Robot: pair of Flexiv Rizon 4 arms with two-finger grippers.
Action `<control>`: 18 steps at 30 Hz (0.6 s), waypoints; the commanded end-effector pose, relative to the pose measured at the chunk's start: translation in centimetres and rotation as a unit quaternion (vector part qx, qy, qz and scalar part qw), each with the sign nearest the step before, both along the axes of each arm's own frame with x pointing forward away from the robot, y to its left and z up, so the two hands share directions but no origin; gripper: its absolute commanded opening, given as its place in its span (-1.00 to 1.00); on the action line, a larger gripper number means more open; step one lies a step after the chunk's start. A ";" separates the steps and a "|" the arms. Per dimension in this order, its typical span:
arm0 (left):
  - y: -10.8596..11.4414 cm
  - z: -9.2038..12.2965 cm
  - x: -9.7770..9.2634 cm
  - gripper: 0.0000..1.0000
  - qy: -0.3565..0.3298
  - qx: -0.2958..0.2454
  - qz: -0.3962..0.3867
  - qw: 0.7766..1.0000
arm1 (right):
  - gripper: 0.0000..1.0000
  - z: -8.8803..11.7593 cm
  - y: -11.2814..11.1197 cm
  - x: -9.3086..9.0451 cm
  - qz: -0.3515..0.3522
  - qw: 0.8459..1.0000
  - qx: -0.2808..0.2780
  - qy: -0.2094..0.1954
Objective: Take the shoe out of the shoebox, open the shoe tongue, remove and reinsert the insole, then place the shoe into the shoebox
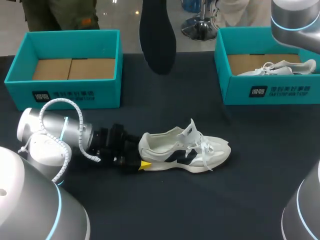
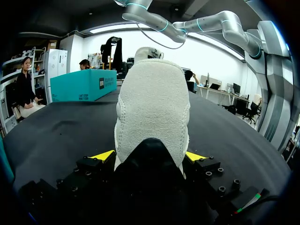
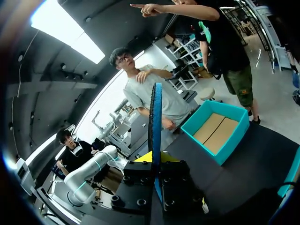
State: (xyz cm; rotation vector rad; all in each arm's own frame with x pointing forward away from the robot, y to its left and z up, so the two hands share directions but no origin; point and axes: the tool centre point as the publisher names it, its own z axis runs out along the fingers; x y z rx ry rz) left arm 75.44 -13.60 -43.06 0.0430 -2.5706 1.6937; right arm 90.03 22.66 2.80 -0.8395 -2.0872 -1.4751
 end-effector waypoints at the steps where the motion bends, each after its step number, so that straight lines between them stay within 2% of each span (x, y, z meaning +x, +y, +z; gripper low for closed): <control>1: -0.1 -0.2 0.1 -1.00 0.001 0.001 0.000 1.000 | -1.00 0.3 0.3 -0.3 -0.004 1.000 -0.005 0.000; 13: -0.1 -0.2 0.1 -1.00 0.001 0.001 0.000 1.000 | -1.00 1.7 0.5 -0.9 -0.019 1.000 -0.005 0.013; 18: -0.1 -0.2 0.1 -1.00 0.001 0.001 0.000 1.000 | -1.00 1.6 0.5 -0.9 -0.019 0.999 -0.028 -0.003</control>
